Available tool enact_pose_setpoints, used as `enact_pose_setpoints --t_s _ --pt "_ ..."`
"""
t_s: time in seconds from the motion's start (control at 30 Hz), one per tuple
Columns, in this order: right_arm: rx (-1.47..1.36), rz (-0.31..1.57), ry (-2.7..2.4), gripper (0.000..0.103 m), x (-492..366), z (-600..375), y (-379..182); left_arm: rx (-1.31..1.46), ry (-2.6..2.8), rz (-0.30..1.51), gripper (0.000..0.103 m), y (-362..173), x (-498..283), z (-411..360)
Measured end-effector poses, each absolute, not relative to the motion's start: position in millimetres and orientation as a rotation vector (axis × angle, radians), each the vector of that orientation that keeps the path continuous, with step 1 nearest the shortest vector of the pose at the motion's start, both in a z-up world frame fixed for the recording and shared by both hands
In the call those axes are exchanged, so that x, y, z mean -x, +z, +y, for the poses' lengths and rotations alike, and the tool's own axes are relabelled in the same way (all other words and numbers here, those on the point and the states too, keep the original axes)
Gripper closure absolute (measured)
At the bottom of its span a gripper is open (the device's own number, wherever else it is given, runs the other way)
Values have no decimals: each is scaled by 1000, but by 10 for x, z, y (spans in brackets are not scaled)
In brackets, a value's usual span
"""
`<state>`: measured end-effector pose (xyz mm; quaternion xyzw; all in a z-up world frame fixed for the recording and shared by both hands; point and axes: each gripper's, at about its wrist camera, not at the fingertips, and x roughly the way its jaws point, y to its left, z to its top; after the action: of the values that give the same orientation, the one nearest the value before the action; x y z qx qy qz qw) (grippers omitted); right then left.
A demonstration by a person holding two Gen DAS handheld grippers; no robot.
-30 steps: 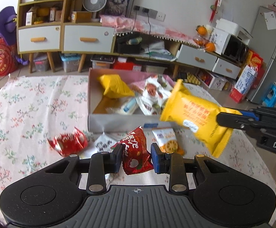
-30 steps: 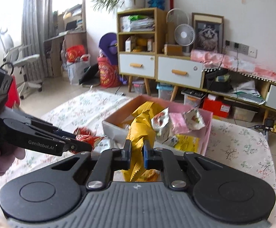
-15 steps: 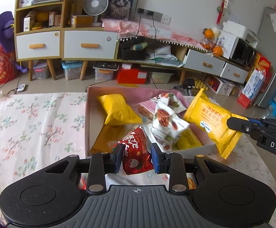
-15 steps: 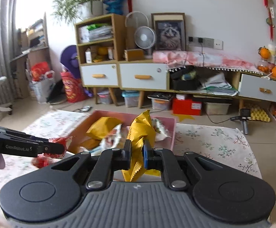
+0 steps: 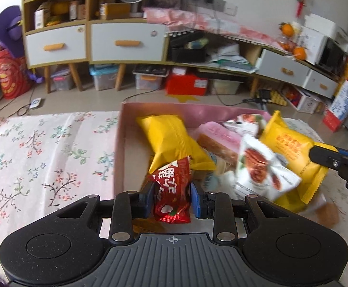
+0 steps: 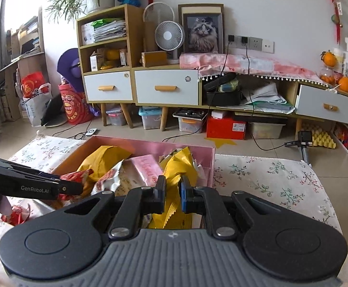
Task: Organize snacks
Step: 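Carry both snacks into the pink box and open both tools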
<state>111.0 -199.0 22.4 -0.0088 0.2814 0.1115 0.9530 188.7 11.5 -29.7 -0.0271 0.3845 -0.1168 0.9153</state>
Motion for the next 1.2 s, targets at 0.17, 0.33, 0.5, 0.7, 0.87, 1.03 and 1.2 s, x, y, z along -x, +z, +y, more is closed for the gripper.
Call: enact_pose_setpoints --t_s 0.17,0.33,0.5,0.7,0.87,1.03,1.2 --pt "34 591 211 92 -1168 -1973 149 29 -206 781 74 -360 -1933 143" --pt "14 594 197 92 -1192 -1978 169 -12 -188 770 70 -359 -1917 92" --pt "5 607 204 87 -1185 -1967 210 -9 -199 765 65 -339 -1879 96" --pt "-29 605 197 67 -1160 -2005 275 -14 -223 755 46 -251 -1777 67" --pt "-31 602 187 45 -1116 -2018 326 -21 -245 750 34 -148 -1655 48" --pt "-35 611 182 32 -1053 -2025 404 -17 -257 747 27 -66 -1482 24" --pt "-33 621 174 21 -967 -2025 468 -35 -268 742 19 19 -1292 -9"
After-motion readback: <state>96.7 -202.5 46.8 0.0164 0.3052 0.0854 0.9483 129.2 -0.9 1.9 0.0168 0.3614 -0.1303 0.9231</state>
